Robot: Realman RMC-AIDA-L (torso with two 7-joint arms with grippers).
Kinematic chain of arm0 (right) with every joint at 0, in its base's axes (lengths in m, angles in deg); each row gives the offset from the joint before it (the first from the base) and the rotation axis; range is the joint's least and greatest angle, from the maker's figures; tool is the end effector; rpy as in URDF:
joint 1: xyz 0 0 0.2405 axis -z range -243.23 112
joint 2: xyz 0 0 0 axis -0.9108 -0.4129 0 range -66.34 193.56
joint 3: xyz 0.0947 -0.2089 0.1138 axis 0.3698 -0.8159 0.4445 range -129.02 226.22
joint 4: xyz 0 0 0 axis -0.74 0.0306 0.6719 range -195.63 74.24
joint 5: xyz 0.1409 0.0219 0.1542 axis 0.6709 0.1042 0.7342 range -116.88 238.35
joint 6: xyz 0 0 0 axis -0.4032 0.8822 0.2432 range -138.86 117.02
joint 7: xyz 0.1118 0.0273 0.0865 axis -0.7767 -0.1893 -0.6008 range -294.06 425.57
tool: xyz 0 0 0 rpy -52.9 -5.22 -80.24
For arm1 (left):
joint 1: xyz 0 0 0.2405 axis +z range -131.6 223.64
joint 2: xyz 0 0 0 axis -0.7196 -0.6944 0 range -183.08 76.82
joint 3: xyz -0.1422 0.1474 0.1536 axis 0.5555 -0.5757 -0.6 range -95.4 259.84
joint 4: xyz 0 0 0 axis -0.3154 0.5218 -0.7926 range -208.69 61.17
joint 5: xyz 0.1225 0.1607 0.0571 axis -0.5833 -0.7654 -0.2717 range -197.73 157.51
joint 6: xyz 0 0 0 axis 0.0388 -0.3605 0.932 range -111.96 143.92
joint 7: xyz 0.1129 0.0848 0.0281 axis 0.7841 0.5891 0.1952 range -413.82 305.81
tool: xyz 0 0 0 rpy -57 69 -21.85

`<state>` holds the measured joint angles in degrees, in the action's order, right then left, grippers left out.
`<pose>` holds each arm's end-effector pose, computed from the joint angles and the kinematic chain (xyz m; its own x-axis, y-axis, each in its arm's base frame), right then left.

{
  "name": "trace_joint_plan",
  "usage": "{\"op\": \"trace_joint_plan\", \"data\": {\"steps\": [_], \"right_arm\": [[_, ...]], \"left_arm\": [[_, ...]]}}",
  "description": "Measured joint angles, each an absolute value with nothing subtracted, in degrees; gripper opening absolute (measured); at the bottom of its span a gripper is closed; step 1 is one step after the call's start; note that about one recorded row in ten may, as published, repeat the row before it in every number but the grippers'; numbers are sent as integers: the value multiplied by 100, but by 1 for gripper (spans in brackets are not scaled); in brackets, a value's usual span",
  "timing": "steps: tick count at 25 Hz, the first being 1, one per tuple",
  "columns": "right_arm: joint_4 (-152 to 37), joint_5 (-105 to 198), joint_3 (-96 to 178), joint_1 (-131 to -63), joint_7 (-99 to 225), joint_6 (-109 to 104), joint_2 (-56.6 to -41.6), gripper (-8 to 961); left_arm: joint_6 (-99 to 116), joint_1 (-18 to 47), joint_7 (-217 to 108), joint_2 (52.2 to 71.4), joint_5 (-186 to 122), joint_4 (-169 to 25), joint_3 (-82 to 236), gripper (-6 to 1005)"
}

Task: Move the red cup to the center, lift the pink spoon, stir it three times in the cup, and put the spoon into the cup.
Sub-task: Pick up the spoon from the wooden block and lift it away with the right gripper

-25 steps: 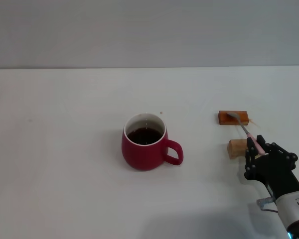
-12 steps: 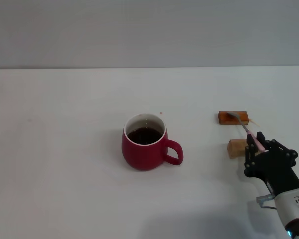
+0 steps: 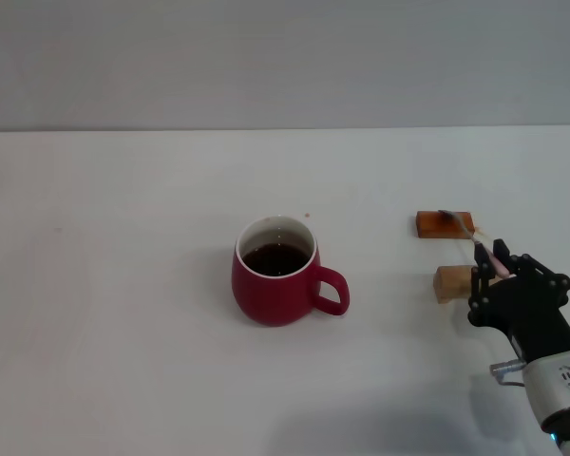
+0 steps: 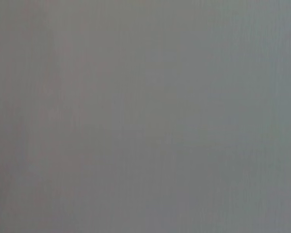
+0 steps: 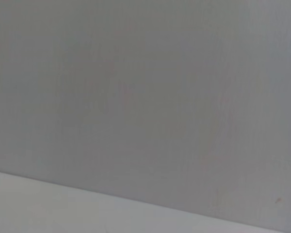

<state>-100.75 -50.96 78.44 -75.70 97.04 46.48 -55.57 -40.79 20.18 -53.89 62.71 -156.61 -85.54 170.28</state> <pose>0.2839 0.2606 -0.0948 0.8326 -0.0780 -0.5483 -0.5520 -0.1963 -0.8104 -0.3884 0.3517 0.0836 0.6861 -0.0741 0.7237 0.6886 0.3870 -0.6132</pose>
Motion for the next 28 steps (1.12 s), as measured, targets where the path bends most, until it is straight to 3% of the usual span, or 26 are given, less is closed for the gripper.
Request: {"op": "trace_joint_plan", "data": {"steps": [28], "right_arm": [[-10471,-5101,8322,-7600,10007,4837,-5542,138]], "left_arm": [[-4036,1963,-5374,6253,-15669,-8545,17028,827]]}}
